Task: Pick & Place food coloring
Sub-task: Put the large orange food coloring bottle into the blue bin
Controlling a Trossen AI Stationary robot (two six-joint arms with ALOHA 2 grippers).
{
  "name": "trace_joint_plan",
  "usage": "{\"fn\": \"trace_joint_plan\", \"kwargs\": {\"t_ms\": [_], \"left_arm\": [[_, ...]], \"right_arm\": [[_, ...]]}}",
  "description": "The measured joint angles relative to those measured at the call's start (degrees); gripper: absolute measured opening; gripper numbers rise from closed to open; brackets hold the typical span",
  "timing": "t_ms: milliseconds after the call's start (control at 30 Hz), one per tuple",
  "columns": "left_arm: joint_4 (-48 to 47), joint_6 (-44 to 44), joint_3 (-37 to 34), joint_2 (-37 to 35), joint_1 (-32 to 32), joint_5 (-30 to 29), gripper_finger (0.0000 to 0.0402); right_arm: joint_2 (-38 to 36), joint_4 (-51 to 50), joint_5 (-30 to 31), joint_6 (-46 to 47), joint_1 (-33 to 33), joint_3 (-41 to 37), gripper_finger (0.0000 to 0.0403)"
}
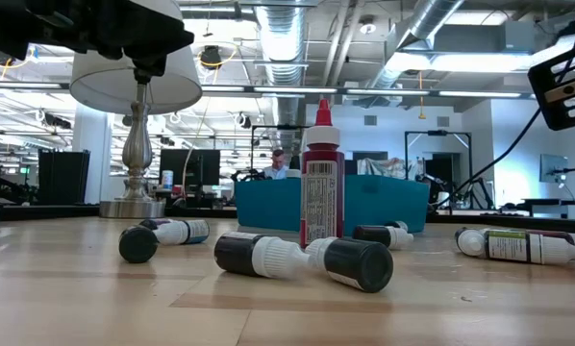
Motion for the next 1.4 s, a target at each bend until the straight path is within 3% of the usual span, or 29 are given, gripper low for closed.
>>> {"fn": "trace_joint_plan", "kwargs": {"t_ms": [267, 900, 1267, 1400], "left_arm": [[-0.2, 0.0, 0.0, 0.0, 0.0, 0.0, 0.0116], [-0.3, 0.1, 0.0, 0.0, 0.0, 0.0, 0.0116], [-0.3, 0.2, 0.0, 0.0, 0.0, 0.0, 0.0116], [-0.3, 0.4, 0.0, 0.0, 0.0, 0.0, 0.0116]], "right_arm": [[0.0, 0.2, 0.1, -1.3, 0.0, 0.0, 0.0046], [-0.2, 2.2, 2.0, -5.9, -0.5, 0.0, 0.0043], [-9.4, 0.4, 3.8, -10.7, -5.1, 0.0, 0.0043], [-13.7, -3.1, 7.6, -11.0, -8.2, 0.0, 0.0043]]}}
